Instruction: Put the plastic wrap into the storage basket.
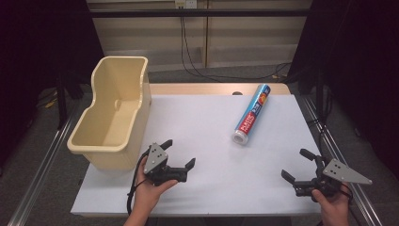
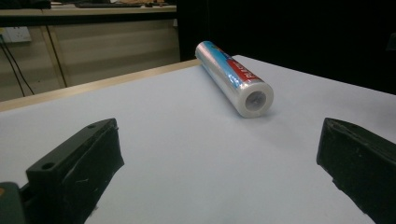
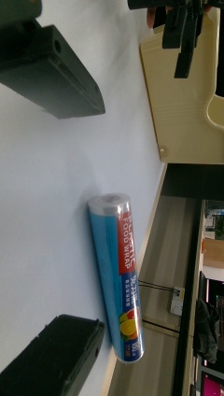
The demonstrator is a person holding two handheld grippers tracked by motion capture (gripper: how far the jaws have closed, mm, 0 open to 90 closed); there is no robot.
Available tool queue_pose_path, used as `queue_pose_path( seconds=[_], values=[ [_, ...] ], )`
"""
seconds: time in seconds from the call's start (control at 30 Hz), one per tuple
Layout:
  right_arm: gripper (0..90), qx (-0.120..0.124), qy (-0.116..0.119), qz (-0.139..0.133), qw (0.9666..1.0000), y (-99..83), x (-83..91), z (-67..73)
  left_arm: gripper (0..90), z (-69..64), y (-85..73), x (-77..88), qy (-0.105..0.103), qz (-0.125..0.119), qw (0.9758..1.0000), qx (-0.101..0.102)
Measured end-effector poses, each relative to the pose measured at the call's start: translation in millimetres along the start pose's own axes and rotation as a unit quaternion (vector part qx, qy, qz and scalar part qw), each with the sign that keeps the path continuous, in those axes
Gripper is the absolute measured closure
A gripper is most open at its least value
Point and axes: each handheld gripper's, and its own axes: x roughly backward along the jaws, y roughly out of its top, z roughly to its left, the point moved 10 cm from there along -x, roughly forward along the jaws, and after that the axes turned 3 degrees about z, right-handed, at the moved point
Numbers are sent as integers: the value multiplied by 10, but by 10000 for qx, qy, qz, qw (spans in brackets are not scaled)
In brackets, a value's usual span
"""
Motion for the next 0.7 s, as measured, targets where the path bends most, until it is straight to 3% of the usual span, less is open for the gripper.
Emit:
queue_pose_path(
  seconds=[0.4,0.7],
  values=[
    [0,67,32,73,9999,-22,-19,42,0,-175,113,-517,-87,110,9999,49],
    [0,152,37,104,9998,-28,-23,41,4,-352,238,-965,-199,266,9992,-214]
  ],
)
